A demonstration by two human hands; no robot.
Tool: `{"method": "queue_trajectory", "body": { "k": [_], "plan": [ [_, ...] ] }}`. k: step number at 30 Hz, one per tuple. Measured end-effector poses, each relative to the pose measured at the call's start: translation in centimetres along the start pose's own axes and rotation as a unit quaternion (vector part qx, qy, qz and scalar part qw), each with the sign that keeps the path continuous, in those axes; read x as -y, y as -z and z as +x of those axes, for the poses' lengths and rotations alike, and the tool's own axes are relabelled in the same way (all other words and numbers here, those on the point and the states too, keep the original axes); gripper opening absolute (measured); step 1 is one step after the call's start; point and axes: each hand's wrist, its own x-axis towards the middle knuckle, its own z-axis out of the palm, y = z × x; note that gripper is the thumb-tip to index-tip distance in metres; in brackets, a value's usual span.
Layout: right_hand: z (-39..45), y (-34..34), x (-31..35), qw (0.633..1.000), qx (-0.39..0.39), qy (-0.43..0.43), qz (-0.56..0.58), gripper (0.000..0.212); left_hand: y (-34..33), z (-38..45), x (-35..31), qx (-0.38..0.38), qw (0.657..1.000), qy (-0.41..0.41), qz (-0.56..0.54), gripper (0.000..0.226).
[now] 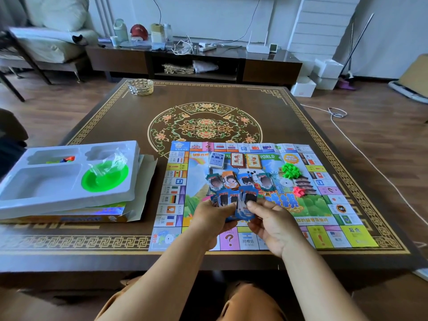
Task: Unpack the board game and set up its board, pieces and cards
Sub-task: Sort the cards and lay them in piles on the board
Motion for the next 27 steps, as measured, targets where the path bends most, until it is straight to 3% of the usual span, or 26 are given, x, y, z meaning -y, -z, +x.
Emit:
{"method": "queue_trajectory", "body": {
  "k": [3, 8, 10, 13, 16, 22, 25, 27],
  "plan": [
    [0.3, -0.1, -0.4, 1.0, -0.019, 0.007, -0.014, 0.012, -0.1, 0.1, 0.1, 0.021, 1.0, -0.001, 0.008, 0.003],
    [0.9, -0.4, -1.1, 0.996, -0.064, 0.033, -0.048, 0.01, -0.3, 0.1, -0.1, 0.093, 0.995, 0.017, -0.046, 0.021],
    [0.9, -1.0, -1.5, 0.993, -0.078, 0.054, -0.064, 0.011, -0.6, -0.1, 0.0, 0.103, 0.993, 0.016, -0.058, 0.015],
    [0.7, -1.9, -2.2, 0.982, -0.09, 0.099, -0.131, 0.022, -1.2, 0.1, 0.6, 0.078, 0.996, -0.017, -0.027, 0.014],
    [0.4, -1.9, -2.2, 0.968, -0.066, 0.131, -0.203, 0.017, -1.4, 0.6, 1.2, 0.045, 0.997, -0.063, 0.013, 0.023],
    [1.1, -0.3, -2.2, 0.945, -0.069, 0.149, -0.284, 0.025, -1.6, -0.4, 0.9, 0.105, 0.97, -0.166, 0.145, 0.033],
    [0.9, 0.5, -2.3, 0.931, -0.081, 0.157, -0.32, 0.022, -2.0, -0.6, 1.3, 0.062, 0.963, -0.189, 0.18, 0.027],
    [0.8, 1.0, -2.6, 0.919, -0.092, 0.167, -0.345, 0.026, -1.9, 0.1, 2.2, -0.024, 0.942, -0.217, 0.255, 0.024]
  ]
}}
